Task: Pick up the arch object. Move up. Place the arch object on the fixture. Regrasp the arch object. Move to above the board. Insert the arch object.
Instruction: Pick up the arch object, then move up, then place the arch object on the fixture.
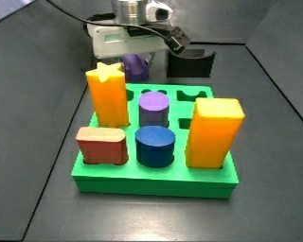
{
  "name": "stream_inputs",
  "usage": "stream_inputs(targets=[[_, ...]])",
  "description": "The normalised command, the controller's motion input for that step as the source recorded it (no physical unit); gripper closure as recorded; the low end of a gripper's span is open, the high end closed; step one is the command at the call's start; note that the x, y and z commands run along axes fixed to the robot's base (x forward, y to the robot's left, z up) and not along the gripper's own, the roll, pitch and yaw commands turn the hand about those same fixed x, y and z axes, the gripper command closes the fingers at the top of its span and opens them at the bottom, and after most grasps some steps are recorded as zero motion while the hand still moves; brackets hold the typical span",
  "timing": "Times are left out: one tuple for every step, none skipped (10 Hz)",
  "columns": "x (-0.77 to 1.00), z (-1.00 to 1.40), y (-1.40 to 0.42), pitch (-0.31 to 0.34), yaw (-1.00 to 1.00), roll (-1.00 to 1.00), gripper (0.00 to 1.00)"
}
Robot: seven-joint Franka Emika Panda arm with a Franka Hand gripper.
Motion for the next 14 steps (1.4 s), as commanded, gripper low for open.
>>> stream_inputs(targets=[[0.00, 0.00, 0.00, 0.000, 0.00, 0.00, 1.00], [0.00, 0.00, 0.00, 0.000, 0.00, 0.00, 1.00], [0.00, 0.00, 0.00, 0.000, 0.00, 0.00, 1.00], [0.00, 0.83, 0.00, 0.000, 0.00, 0.00, 1.00], [-0.03, 0.81, 0.06, 0.014, -0.02, 0.01, 1.00], [-0.05, 0.70, 0.04, 0.015, -0.02, 0.01, 1.00], [-0.04, 0.58, 0.03, 0.015, -0.02, 0.00, 1.00], [-0.04, 0.48, 0.02, 0.022, -0.02, 0.00, 1.00], [-0.02, 0.24, 0.01, 0.029, -0.02, -0.01, 1.00], [0.00, 1.00, 0.00, 0.000, 0.00, 0.00, 1.00], [0.01, 1.00, 0.00, -0.012, 0.00, 0.00, 1.00], [-0.01, 1.00, 0.00, 0.016, 0.00, -0.01, 1.00], [-0.01, 1.00, 0.00, 0.022, 0.00, -0.01, 1.00], [-0.01, 1.00, -0.01, 0.032, 0.01, -0.02, 1.00]])
